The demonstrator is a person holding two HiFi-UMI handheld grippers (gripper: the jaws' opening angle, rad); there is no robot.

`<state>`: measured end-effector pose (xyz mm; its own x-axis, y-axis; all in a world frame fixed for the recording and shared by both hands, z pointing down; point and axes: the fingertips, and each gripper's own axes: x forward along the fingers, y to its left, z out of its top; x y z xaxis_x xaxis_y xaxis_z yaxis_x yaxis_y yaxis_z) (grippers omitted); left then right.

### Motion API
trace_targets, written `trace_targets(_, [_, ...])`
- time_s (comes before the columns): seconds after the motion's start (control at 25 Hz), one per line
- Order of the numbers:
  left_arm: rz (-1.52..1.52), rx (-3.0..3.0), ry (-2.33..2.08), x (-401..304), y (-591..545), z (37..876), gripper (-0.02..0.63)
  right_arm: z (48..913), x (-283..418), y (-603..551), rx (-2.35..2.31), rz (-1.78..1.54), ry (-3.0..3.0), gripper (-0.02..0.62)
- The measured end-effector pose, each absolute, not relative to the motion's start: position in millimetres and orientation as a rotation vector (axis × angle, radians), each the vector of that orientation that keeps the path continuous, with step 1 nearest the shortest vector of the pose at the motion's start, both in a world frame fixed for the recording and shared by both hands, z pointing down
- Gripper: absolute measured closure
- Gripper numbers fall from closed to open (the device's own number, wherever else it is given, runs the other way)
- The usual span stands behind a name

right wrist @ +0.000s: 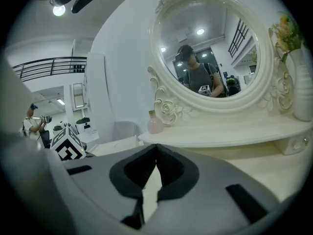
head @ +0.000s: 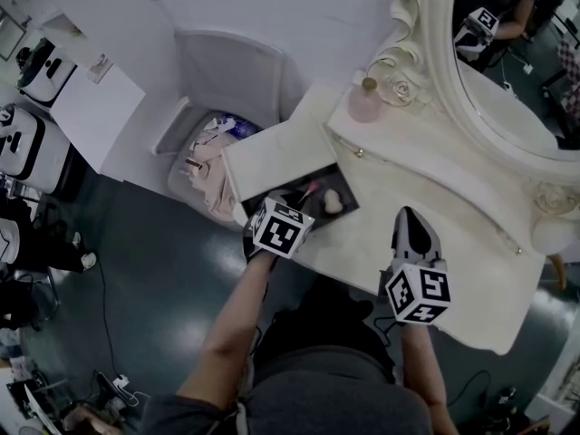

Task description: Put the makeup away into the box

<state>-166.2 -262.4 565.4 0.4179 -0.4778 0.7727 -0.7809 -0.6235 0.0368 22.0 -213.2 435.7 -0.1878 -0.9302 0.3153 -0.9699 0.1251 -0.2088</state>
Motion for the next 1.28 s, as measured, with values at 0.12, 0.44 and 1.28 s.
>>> trace_targets(0.12, [1.074,2.279,-1.066,-165,-265,567,0.558,436,23,-214,1.934,0.563,-2.270,0.592])
trace_targets(0.44, [1.121,2.215,-1.028,-166,-263,576,0.558,436,26,-214,1.941,0.564,-2.264,0.592])
trace_targets(1.28, [1.222,2.149,-1.002,-169,-265,584,0.557,434,35,-210,1.968,0.561,-2.251,0.592])
